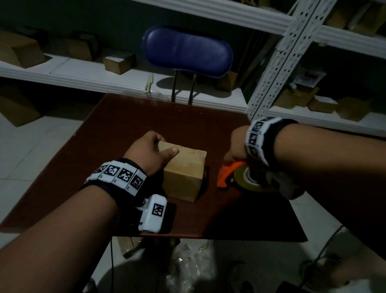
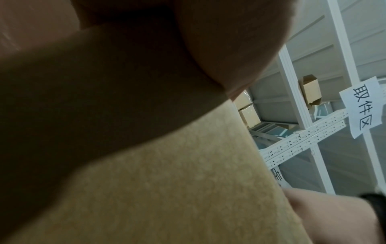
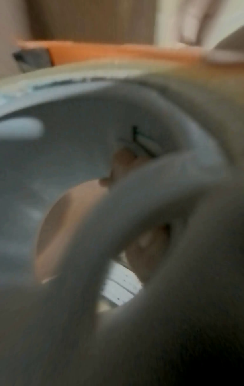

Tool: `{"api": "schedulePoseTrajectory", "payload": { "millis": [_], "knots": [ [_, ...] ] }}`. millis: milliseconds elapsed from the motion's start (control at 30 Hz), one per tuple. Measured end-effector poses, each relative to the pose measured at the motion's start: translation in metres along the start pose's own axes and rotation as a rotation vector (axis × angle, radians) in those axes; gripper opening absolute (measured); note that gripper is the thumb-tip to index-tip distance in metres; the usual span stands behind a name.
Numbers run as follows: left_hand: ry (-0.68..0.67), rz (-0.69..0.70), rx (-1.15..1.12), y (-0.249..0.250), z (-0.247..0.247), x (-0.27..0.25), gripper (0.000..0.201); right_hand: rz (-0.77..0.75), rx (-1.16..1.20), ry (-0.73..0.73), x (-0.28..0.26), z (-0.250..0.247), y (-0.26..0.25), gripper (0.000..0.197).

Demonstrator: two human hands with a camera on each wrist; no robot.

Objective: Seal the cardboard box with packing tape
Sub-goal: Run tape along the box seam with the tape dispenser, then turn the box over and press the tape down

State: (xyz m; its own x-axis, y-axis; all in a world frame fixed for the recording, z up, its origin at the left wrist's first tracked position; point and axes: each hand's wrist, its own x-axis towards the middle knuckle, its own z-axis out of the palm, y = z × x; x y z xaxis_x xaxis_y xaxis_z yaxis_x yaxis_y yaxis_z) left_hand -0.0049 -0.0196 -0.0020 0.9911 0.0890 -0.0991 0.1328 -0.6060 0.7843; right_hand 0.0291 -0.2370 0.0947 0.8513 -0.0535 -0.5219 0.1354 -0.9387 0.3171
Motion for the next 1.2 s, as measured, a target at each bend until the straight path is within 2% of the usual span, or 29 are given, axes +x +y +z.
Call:
{"api": "schedulePoseTrajectory", "payload": {
  "millis": [67,100,200,267,333,500,700,800,867,900,933,967,1033,1100,1200],
  "knots": [
    [-0.003,0.001,0.007,0.0,0.001,0.002,0.039,0.047,-0.1,0.076,-0.007,-0.002,0.009,0.048],
    [-0.005,-0.002,0.014,-0.001,0.001,0.002,0.04,0.061,-0.071,0.169,-0.003,0.001,0.014,0.053],
    [0.0,-0.002,0.027,0.001,0.001,0.003,0.041,0.052,0.144,0.396,0.0,0.013,0.027,0.049],
    [-0.002,-0.006,0.032,0.001,0.001,0.002,0.042,0.045,0.223,0.453,0.004,0.029,0.028,0.042],
    [-0.002,-0.007,0.032,0.001,0.001,0.002,0.043,0.047,0.265,0.465,0.005,0.046,0.023,0.038],
    [0.003,-0.007,0.02,-0.001,0.001,0.001,0.04,0.075,0.424,0.459,0.004,0.081,0.015,0.049],
    [0.011,0.008,0.041,0.002,0.0,-0.001,0.04,0.096,0.513,0.362,-0.009,0.102,0.007,0.052],
    [0.017,0.006,0.035,0.002,0.0,-0.002,0.04,0.119,0.503,0.548,-0.016,0.106,0.008,0.041],
    [0.016,0.006,0.04,0.002,0.0,-0.002,0.041,0.108,0.722,0.742,-0.024,0.11,0.006,0.029],
    [0.017,0.005,0.043,0.002,0.0,-0.003,0.041,0.099,0.895,0.789,-0.028,0.113,0.002,0.027],
    [0.018,0.003,0.046,0.002,0.0,-0.003,0.041,0.097,1.091,0.767,-0.031,0.115,-0.004,0.03],
    [0.018,0.0,0.047,0.003,0.0,-0.004,0.041,0.103,1.295,0.666,-0.033,0.117,-0.012,0.034],
    [0.014,-0.004,0.045,0.004,0.0,-0.006,0.041,0.139,1.653,0.294,-0.035,0.123,-0.028,0.038],
    [0.017,-0.002,0.048,0.004,0.0,-0.008,0.04,0.156,1.81,0.06,-0.033,0.127,-0.038,0.045],
    [0.026,0.004,0.066,0.004,0.0,-0.013,0.037,0.126,1.85,-0.101,-0.026,0.128,-0.036,0.069]
  ]
}}
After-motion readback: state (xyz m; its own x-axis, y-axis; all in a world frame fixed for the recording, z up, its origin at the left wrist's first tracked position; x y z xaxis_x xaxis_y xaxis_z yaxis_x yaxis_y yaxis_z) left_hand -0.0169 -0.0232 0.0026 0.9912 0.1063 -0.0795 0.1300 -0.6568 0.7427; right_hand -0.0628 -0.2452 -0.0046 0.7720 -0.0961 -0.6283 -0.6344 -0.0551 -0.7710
